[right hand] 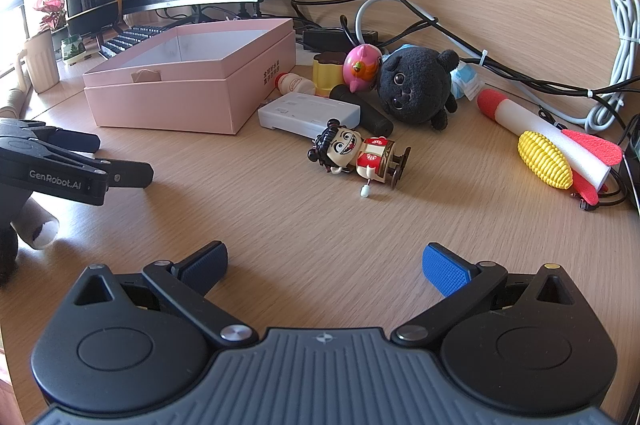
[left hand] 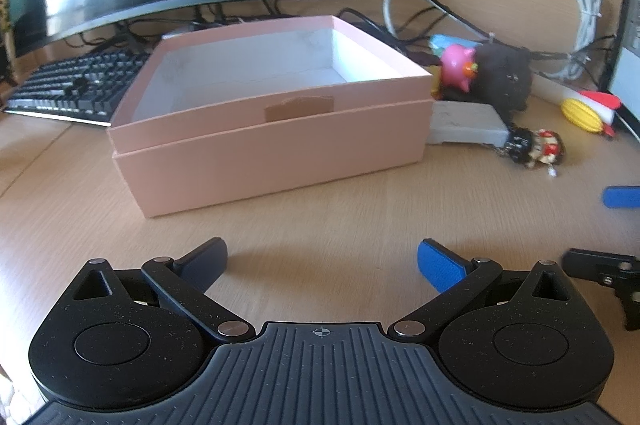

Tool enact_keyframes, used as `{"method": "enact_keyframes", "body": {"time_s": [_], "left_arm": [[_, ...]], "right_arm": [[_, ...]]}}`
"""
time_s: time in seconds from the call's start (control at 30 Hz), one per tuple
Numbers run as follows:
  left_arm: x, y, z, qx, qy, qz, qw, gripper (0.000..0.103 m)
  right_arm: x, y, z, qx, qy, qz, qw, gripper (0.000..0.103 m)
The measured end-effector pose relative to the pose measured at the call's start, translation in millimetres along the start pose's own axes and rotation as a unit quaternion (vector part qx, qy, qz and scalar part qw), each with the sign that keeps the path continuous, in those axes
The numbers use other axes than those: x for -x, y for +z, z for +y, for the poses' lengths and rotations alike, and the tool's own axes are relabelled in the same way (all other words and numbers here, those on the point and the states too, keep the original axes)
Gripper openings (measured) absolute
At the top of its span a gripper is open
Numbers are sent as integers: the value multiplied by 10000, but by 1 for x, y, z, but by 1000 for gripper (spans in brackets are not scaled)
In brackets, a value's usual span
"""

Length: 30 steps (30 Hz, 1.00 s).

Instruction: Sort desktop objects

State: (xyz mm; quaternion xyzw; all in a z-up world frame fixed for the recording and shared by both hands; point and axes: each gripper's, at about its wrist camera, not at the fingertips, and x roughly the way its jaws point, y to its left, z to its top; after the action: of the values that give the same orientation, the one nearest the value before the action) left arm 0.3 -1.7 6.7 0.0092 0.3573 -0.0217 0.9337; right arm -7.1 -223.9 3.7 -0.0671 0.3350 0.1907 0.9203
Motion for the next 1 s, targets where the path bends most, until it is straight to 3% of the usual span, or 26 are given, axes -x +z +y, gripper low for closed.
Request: {"method": "enact_keyframes", "body": {"time_s": [0.37,0.57,0.7,0.83,0.9,1.0], "left_arm": [[32,15,-8,120,-326,-15,9994,103],[42,22,7,472,-432,-141,9979,103],[46,24,20,574,-331,-217,9976,103],[49,22,25,309,4,-323,9990,103],[51,23,32,307,-59,-326,9990,103],[56,24,44,453,-147,-305,9984,103]], "right_arm": [[-1,2,-2,-175,-39,19,9998,103],[-7,17,2,-92,-123,500,9986,103],[-10,21,0,-47,-65,691,9976,103],[-11,21,2,-135,-99,706,9974,103],[-11,27,4,-222,-18,805,9965,103],[1,46,11,-71,-73,258,9996,103]]}}
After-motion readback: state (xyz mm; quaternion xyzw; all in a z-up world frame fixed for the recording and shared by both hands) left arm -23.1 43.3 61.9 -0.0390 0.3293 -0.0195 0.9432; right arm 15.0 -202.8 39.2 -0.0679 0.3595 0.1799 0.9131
